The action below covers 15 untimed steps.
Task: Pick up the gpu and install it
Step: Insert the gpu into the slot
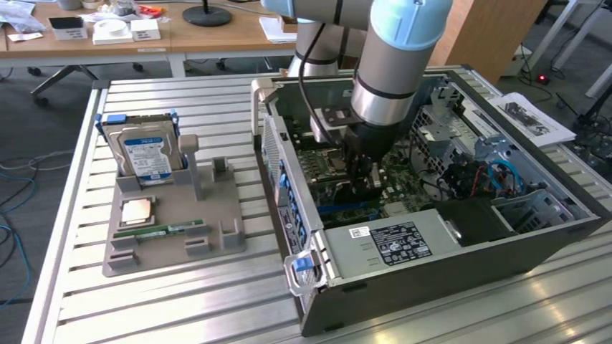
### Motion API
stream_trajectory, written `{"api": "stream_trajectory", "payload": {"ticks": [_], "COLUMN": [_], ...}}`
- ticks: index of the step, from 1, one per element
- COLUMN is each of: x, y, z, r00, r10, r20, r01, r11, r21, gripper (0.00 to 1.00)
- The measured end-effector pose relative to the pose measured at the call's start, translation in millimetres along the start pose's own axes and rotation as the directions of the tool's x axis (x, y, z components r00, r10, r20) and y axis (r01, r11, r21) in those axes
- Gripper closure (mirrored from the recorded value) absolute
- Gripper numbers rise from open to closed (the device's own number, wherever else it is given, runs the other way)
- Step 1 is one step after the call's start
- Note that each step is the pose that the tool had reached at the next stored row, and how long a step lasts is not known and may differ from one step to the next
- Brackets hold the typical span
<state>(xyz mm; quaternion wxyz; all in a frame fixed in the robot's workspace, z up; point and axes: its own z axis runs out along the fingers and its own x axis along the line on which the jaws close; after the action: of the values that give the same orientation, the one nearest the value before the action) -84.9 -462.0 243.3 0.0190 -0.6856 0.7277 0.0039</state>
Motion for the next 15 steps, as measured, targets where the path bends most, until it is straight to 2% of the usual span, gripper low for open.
{"api": "stream_trajectory", "payload": {"ticks": [15], "x": [0.1], "y": [0.1], "z": [2.9], "r00": [1.0], "r10": [0.0], "r20": [0.0], "r01": [0.0], "r11": [1.0], "r21": [0.0], "gripper": [0.73]}}
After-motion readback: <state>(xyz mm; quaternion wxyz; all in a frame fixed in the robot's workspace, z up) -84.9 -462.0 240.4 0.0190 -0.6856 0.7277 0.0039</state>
